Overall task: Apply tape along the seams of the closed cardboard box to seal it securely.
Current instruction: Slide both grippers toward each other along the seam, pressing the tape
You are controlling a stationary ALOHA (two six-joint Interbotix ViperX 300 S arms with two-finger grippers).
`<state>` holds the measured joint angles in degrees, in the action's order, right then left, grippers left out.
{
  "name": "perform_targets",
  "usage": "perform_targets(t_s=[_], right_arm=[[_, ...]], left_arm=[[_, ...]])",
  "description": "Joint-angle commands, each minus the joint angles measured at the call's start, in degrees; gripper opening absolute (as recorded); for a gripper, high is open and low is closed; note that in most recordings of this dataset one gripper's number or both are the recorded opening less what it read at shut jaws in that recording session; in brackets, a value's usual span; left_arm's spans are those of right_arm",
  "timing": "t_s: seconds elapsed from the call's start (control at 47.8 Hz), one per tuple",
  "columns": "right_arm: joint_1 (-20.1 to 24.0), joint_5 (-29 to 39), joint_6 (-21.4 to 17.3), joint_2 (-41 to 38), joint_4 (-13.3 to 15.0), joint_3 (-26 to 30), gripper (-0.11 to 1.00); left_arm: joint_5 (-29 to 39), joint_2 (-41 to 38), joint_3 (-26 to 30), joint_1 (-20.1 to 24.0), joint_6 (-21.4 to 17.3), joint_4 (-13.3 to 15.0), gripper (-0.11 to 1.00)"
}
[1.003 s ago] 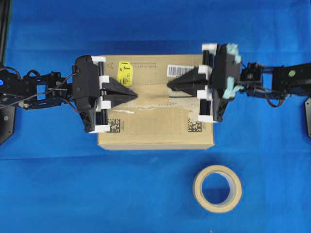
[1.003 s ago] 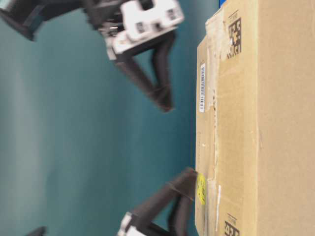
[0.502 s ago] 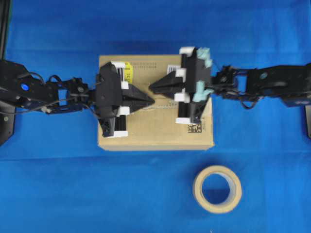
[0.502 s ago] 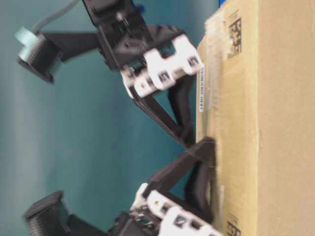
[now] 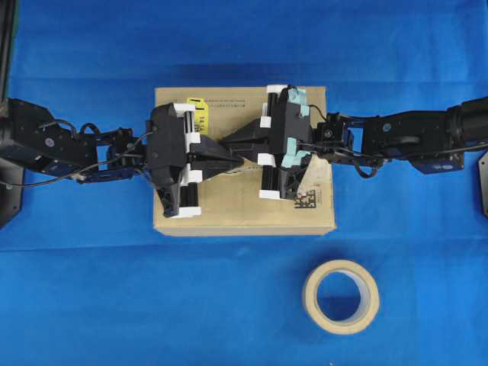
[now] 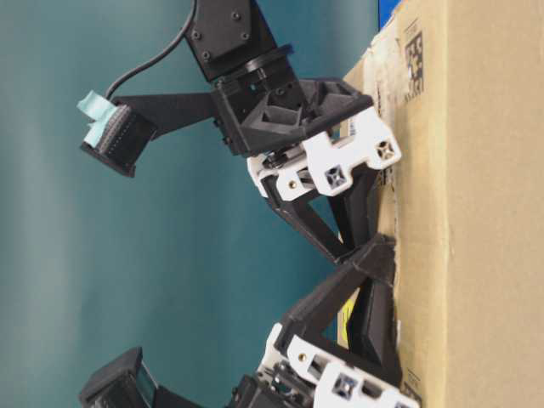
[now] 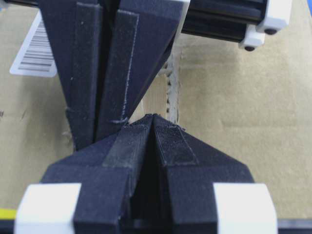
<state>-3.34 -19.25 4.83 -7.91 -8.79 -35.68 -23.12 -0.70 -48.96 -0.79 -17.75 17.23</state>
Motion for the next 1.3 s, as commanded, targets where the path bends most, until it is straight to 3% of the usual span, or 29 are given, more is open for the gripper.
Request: perform_targets(t_s=[0.0, 0.23, 0.523, 1.024, 1.275], right_arm=[[1.58, 0.35, -0.09, 0.26, -0.88, -1.23, -0.01], [2.37, 0.09, -0.09, 1.41, -5.36, -7.21, -0.01], [3.08, 0.0, -0.09, 4.48, -7.65, -13.01, -0.01], [5.1, 0.09, 0.0, 5.54, -7.91, -14.41, -0.01], [4.75, 0.79, 1.05, 11.43, -7.65, -13.27, -0.01]], left_arm=[[0.53, 0.62, -3.08, -0.62, -0.18, 0.26, 0.0], [0.53, 1.93, -6.33, -0.62, -0.18, 0.35, 0.0], [0.53, 2.02, -8.96, -0.62, -0.09, 0.44, 0.0], [1.05, 3.34, -10.02, -0.62, -0.18, 0.88, 0.0], [4.39, 12.13, -7.82, -0.62, -0.79, 0.88, 0.0]])
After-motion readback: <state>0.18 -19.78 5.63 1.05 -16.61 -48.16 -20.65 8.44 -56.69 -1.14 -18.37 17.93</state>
